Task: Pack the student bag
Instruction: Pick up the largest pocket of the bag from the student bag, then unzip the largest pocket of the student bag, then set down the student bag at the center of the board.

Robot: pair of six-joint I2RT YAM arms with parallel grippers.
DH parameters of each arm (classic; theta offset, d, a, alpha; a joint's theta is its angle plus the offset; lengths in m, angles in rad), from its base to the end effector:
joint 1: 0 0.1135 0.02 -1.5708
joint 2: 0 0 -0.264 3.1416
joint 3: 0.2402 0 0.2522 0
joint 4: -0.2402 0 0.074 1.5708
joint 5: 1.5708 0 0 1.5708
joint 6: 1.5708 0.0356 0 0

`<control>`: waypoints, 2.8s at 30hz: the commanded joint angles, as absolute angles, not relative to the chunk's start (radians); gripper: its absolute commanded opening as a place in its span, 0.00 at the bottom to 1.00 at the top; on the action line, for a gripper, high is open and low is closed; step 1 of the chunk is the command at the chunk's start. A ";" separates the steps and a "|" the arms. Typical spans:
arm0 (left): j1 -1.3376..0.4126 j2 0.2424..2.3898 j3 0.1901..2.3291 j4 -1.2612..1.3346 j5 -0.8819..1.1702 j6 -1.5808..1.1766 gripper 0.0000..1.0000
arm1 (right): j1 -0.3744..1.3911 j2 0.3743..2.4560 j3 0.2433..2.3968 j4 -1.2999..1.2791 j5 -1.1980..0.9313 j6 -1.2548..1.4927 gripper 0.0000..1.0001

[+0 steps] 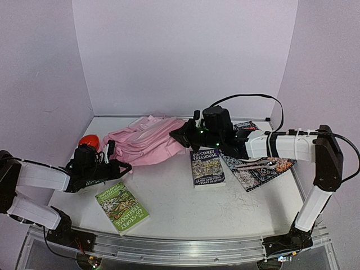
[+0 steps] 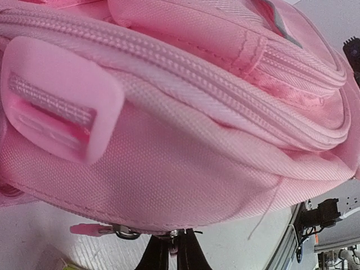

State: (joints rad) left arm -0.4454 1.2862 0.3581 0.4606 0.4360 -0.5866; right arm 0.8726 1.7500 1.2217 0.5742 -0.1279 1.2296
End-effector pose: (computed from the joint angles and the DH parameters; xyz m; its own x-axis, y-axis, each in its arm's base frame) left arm 0.2061 -0.1151 0.1589 -0.7432 -0.2012 -0.6381 0.3835 0.6535 -0.6526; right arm 0.2653 0.3232 0.3066 -0.7833 0.5206 -0.3398 -0.3094 0.1476 0.9394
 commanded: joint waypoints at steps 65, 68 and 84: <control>-0.762 1.761 0.908 0.386 0.543 -1.106 0.22 | 0.964 1.572 0.831 0.577 -0.070 0.107 0.65; -0.762 1.777 0.922 0.379 0.551 -1.108 0.25 | 0.965 1.612 0.832 0.596 -0.087 0.078 0.65; -0.762 1.761 1.023 0.259 0.529 -1.005 0.38 | 0.965 1.670 0.846 0.621 -0.091 0.158 0.69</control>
State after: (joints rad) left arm -0.7685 1.7741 0.9532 0.3088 0.5392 -1.0670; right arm 0.9646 1.6641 0.8349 0.5864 -0.0928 0.1215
